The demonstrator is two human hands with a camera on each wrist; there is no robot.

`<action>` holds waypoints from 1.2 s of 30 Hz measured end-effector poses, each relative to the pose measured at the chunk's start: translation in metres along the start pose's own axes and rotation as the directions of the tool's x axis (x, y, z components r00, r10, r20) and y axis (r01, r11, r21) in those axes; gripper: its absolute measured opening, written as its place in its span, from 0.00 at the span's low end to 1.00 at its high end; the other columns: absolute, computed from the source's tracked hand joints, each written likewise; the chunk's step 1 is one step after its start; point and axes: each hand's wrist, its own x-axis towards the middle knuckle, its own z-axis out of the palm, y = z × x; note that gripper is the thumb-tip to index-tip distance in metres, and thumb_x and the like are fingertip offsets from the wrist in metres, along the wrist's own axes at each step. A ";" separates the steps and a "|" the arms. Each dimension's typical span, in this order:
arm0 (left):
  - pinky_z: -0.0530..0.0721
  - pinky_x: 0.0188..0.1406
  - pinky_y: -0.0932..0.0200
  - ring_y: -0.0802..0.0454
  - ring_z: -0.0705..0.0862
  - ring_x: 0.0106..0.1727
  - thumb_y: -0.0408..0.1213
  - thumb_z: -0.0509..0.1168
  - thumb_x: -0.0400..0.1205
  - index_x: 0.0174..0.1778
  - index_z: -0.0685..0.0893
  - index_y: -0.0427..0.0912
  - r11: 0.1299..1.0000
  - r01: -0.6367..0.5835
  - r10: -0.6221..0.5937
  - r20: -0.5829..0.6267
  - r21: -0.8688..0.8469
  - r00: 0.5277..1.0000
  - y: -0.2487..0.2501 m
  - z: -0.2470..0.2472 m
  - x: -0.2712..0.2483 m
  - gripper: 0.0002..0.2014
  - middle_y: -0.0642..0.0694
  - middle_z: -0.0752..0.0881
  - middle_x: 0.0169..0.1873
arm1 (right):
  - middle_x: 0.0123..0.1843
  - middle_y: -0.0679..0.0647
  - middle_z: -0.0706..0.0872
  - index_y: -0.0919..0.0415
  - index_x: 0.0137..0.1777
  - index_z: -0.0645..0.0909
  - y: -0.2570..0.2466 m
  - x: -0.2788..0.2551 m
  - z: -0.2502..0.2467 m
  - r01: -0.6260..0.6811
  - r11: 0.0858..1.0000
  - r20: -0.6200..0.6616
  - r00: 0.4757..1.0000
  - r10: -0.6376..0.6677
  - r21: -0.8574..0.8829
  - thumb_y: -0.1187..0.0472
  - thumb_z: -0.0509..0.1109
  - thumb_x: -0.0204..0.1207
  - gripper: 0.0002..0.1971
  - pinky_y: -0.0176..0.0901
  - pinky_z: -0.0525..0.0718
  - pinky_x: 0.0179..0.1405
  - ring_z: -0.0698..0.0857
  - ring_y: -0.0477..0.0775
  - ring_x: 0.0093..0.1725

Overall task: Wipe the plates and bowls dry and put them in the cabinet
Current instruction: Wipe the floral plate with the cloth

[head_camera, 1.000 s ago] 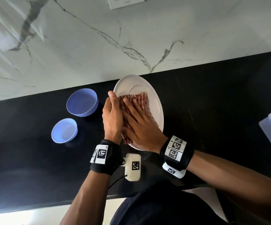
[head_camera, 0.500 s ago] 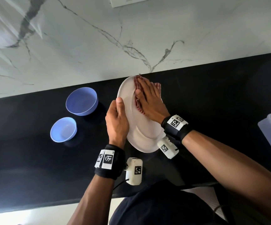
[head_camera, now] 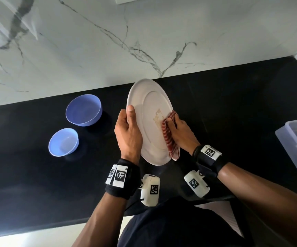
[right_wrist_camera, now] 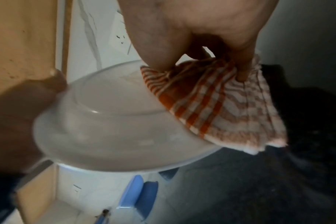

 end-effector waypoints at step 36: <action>0.88 0.63 0.33 0.45 0.92 0.56 0.77 0.50 0.82 0.52 0.91 0.56 0.997 0.018 -0.026 0.113 0.079 0.993 0.014 -0.017 0.028 0.33 0.47 0.94 0.50 | 0.92 0.57 0.44 0.53 0.91 0.50 -0.099 -0.021 0.022 0.655 0.668 -0.045 0.702 -0.711 -0.353 0.41 0.48 0.88 0.34 0.62 0.43 0.89 0.39 0.57 0.91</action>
